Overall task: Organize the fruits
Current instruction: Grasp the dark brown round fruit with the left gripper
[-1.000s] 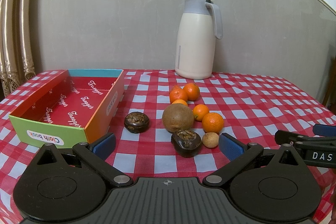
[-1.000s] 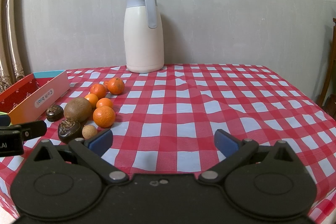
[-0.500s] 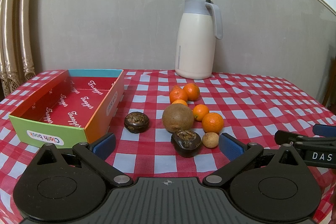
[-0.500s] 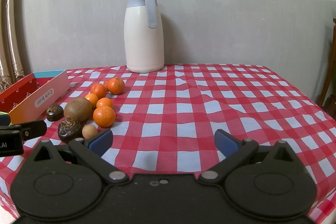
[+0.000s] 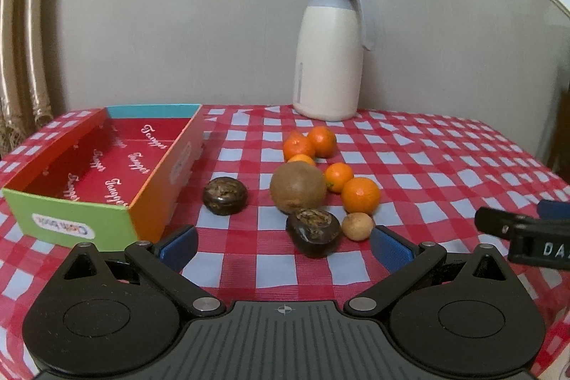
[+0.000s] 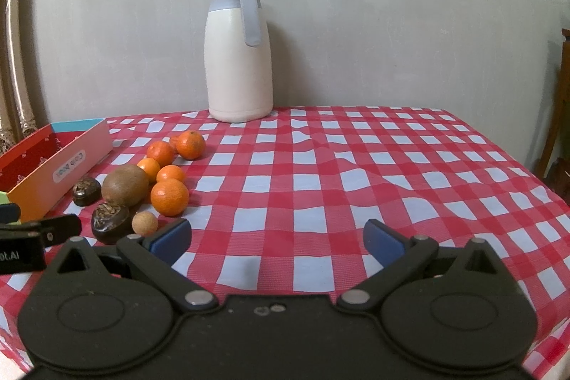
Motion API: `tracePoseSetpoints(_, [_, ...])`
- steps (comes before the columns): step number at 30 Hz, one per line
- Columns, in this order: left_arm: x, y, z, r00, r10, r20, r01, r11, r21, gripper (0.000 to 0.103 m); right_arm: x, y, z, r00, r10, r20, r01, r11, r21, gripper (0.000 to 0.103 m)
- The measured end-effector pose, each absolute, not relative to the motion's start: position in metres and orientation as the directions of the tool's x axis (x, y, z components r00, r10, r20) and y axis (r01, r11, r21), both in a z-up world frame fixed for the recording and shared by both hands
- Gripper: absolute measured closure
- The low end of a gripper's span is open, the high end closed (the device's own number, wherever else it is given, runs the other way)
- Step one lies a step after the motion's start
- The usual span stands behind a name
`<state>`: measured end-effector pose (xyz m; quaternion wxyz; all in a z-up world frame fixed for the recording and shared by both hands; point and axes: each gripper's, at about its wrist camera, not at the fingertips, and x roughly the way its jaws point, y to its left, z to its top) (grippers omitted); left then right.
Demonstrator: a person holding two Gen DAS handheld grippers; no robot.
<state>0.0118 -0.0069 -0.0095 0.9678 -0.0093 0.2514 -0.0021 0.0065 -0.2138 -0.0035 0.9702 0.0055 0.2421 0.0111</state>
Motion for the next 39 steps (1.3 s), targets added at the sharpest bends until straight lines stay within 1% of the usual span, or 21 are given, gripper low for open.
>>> tracePoseSetpoints(1, [0.014, -0.009, -0.010, 0.874, -0.008, -0.486, 0.003, 1.000, -0.010, 0.003, 0.007, -0.214, -0.004, 0.882, 0.022, -0.471, -0.015, 1.000, 0.018, 0.000])
tracePoseSetpoints(2, [0.017, -0.011, -0.011, 0.874, -0.007, -0.487, 0.007, 1.000, -0.002, 0.018, 0.009, -0.215, -0.004, 0.880, 0.021, -0.474, -0.011, 1.000, 0.024, 0.000])
tracePoseSetpoints(4, [0.026, -0.012, -0.014, 0.859, -0.018, -0.512, 0.017, 1.000, -0.006, 0.035, 0.013, -0.218, -0.004, 0.877, 0.017, -0.480, -0.001, 0.999, 0.035, 0.000])
tracePoseSetpoints(5, [0.030, -0.013, -0.017, 0.850, -0.024, -0.526, 0.020, 1.000, -0.012, 0.037, 0.015, -0.219, -0.004, 0.877, 0.012, -0.481, 0.006, 0.999, 0.037, 0.000])
tracePoseSetpoints(10, [0.047, -0.022, -0.022, 0.843, -0.036, -0.537, 0.031, 0.999, -0.018, 0.039, 0.024, -0.224, -0.004, 0.873, -0.002, -0.487, 0.022, 0.999, 0.035, 0.000])
tracePoseSetpoints(14, [0.060, -0.029, -0.029, 0.827, -0.031, -0.561, 0.030, 0.999, -0.010, 0.046, 0.033, -0.224, -0.002, 0.877, -0.004, -0.481, 0.027, 0.999, 0.042, 0.000])
tracePoseSetpoints(18, [0.067, -0.030, -0.034, 0.807, -0.034, -0.589, 0.029, 0.999, -0.017, 0.051, 0.040, -0.225, -0.004, 0.876, -0.001, -0.482, 0.030, 0.998, 0.051, 0.000])
tracePoseSetpoints(20, [0.068, -0.032, -0.035, 0.807, -0.029, -0.590, 0.031, 1.000, -0.007, 0.057, 0.041, -0.225, -0.005, 0.876, -0.002, -0.483, 0.031, 0.998, 0.052, 0.000])
tracePoseSetpoints(25, [0.067, -0.031, -0.034, 0.806, -0.030, -0.591, 0.029, 1.000, -0.012, 0.058, 0.041, -0.224, -0.005, 0.878, -0.007, -0.479, 0.032, 0.998, 0.045, 0.000])
tracePoseSetpoints(28, [0.062, -0.025, -0.026, 0.818, -0.035, -0.574, 0.024, 0.999, -0.027, 0.058, 0.040, -0.225, -0.005, 0.879, -0.016, -0.476, 0.038, 0.999, 0.036, 0.000])
tracePoseSetpoints(31, [0.051, -0.018, -0.012, 0.848, -0.024, -0.529, 0.011, 1.000, -0.028, 0.058, 0.040, -0.225, -0.005, 0.878, -0.017, -0.479, 0.043, 0.998, 0.042, 0.000])
tracePoseSetpoints(36, [0.038, 0.007, 0.012, 0.885, 0.007, -0.465, -0.030, 0.999, -0.042, 0.058, 0.039, -0.213, -0.005, 0.881, -0.008, -0.473, 0.019, 1.000, 0.018, 0.000])
tracePoseSetpoints(39, [0.034, 0.026, 0.024, 0.901, 0.055, -0.430, -0.073, 0.997, -0.023, 0.058, 0.038, -0.206, -0.004, 0.883, -0.002, -0.469, 0.005, 1.000, 0.006, 0.000])
